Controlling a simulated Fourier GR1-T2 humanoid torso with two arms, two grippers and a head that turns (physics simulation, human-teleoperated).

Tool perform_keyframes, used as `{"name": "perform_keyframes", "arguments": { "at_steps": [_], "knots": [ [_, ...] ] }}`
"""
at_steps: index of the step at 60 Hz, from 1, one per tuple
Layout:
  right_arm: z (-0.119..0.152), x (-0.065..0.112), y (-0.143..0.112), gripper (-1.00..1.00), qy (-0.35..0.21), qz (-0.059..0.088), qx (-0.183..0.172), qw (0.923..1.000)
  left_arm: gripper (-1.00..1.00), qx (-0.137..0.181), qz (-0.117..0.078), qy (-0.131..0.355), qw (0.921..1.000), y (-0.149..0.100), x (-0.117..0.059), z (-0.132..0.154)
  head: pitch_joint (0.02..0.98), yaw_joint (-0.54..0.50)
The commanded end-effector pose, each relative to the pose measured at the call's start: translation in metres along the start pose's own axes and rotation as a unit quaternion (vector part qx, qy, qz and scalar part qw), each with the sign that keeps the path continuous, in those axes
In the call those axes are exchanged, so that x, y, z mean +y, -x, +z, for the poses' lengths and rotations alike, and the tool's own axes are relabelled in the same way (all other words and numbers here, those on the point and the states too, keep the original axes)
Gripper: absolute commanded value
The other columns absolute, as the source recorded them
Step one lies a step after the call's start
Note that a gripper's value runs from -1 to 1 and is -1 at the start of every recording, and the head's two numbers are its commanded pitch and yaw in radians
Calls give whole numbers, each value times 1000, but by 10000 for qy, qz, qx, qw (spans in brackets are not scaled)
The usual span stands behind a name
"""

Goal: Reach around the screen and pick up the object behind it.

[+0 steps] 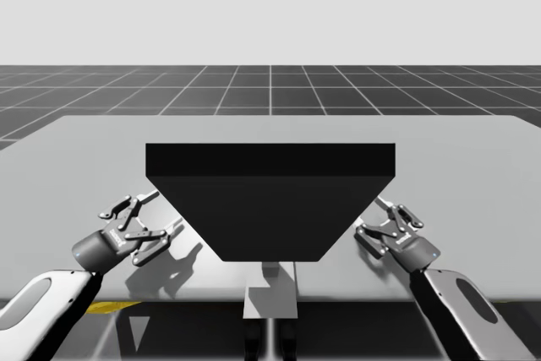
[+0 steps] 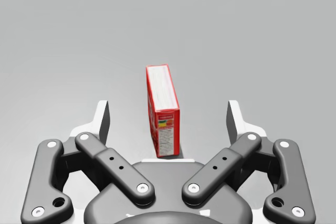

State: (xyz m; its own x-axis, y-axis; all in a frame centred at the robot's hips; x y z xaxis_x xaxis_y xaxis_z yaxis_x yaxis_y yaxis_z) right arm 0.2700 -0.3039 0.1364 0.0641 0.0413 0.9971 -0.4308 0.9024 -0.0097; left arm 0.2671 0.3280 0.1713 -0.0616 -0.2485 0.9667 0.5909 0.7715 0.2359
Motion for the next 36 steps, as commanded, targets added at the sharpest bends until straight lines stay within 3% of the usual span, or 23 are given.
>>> {"name": "perform_keyframes", "arguments": {
  "at_steps": [1, 12, 36],
  "knots": [
    [-20, 0, 12, -1000, -172, 44, 93, 9998, -1000, -27, 6, -6, 10000, 1, 0, -1, 141, -14],
    [-37, 2, 20, -1000, -319, -12, 73, 9995, -1000, -27, -12, -8, 10000, 1, -1, -1, 148, -13],
    [-57, -5, 34, -1000, -296, 50, 135, 9995, -1000, -63, -4, -49, 10000, 2, -1, 0, 157, -13]
  ]
}}
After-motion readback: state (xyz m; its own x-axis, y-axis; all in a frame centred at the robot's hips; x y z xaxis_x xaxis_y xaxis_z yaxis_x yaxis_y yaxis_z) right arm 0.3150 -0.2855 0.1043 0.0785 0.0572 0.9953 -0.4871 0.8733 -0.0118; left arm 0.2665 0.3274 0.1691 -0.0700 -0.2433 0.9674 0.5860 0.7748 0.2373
